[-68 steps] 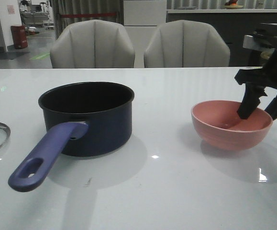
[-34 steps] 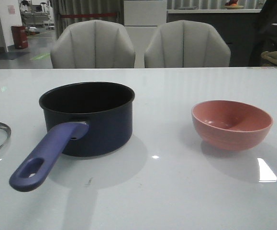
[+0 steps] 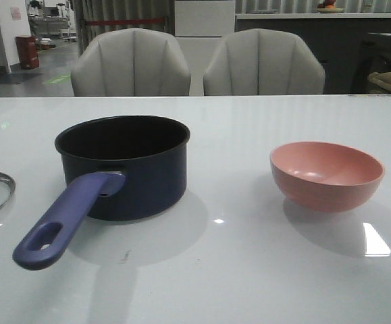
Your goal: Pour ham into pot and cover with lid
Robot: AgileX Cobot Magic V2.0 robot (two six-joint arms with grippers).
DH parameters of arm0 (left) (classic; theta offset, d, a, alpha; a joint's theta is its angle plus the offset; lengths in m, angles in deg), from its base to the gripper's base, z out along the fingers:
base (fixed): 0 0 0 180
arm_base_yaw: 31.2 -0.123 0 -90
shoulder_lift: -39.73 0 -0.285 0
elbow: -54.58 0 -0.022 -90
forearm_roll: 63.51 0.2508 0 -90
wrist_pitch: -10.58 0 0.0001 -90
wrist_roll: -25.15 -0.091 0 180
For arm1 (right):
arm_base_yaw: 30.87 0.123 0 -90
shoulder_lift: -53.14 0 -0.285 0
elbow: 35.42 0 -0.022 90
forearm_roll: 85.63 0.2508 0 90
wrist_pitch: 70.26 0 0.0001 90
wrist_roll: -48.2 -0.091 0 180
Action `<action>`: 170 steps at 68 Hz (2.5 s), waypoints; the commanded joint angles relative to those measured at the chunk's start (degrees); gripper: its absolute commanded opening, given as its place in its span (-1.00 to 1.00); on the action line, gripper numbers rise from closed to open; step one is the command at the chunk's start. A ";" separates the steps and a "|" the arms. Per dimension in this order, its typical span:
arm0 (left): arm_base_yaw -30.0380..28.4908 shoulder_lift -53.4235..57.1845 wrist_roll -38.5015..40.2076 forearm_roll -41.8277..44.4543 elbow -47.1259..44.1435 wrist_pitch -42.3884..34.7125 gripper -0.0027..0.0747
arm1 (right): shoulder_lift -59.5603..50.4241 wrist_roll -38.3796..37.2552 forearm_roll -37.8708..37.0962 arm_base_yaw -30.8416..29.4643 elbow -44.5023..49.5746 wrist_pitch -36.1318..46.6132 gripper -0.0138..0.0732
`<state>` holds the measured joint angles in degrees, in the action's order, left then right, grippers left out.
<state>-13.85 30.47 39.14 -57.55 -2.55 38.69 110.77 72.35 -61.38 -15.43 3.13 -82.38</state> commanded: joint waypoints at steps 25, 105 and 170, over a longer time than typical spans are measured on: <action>0.47 -0.74 0.15 0.12 1.40 -4.98 0.38 | -36.94 0.79 1.81 0.45 23.40 11.37 0.51; 0.47 -35.11 0.62 4.37 19.55 4.83 0.77 | -43.16 0.79 1.81 0.45 29.77 9.01 -0.32; -15.37 -91.56 2.52 1.04 49.58 21.58 0.77 | -43.16 0.79 1.81 0.45 29.77 8.95 -0.32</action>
<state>-29.07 -59.69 42.46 -56.16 42.81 58.54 67.03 72.84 -60.06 -15.07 34.54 -77.48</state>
